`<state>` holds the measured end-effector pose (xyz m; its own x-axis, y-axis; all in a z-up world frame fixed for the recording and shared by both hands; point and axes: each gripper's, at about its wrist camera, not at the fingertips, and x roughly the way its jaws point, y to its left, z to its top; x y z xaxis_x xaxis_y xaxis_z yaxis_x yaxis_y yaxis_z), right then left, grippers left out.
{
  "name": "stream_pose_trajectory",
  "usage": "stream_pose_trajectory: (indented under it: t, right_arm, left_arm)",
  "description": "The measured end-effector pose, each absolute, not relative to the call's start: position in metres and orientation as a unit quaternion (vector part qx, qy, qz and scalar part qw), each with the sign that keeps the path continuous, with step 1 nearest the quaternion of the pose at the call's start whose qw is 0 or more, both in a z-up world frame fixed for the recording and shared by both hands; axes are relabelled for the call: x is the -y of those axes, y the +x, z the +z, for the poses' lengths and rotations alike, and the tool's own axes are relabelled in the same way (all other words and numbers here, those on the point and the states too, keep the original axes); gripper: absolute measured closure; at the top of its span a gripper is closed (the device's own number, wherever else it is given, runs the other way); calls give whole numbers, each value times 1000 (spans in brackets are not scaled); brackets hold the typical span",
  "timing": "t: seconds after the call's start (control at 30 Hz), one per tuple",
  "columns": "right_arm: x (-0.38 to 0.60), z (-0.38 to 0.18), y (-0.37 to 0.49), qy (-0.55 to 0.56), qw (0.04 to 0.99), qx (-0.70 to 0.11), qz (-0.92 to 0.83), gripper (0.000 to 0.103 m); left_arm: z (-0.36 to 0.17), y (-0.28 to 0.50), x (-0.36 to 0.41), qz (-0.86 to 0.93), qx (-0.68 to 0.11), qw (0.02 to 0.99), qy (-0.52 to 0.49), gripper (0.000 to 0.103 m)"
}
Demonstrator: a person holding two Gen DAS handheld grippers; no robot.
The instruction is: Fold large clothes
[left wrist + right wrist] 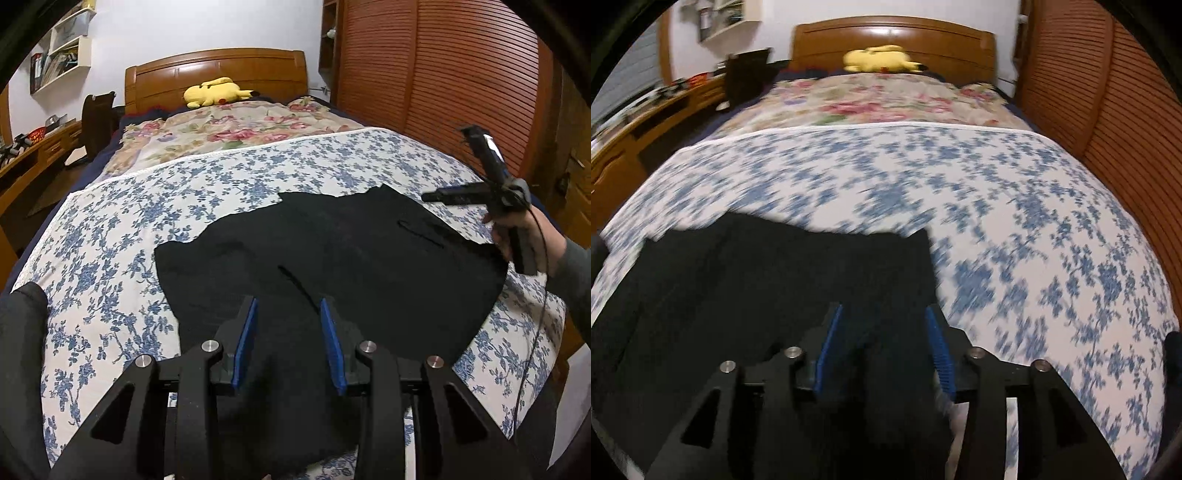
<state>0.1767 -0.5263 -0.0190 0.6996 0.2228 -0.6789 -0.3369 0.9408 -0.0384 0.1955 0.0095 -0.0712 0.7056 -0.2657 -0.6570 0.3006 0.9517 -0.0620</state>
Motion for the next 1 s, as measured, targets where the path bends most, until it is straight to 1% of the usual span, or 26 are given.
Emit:
stream_pose_trajectory:
  t: [0.27, 0.4, 0.47, 0.53, 0.7, 0.83, 1.0]
  right_arm:
    - [521, -35, 77, -123, 899, -344, 242, 53]
    - [528, -59, 69, -141, 889, -367, 236, 53]
    - [530, -82, 78, -135, 876, -398, 237, 53]
    - [533, -95, 78, -134, 881, -386, 239, 53]
    - [540, -93, 73, -113, 889, -376, 234, 53]
    - [550, -79, 58, -86, 899, -366, 227, 53]
    - [567, -68, 33, -108, 916, -332, 195, 53]
  left_arm:
    - [-76, 184, 9, -171, -356, 918, 34, 67]
    - [-79, 180, 19, -178, -359, 915, 35, 67]
    - [-81, 177, 23, -182, -360, 914, 35, 67]
    - [-83, 174, 28, -185, -363, 913, 35, 67]
    - [-88, 167, 37, -188, -366, 911, 38, 67]
    - [-93, 162, 41, -186, -371, 909, 43, 67]
    - [-104, 159, 44, -179, -384, 904, 52, 67]
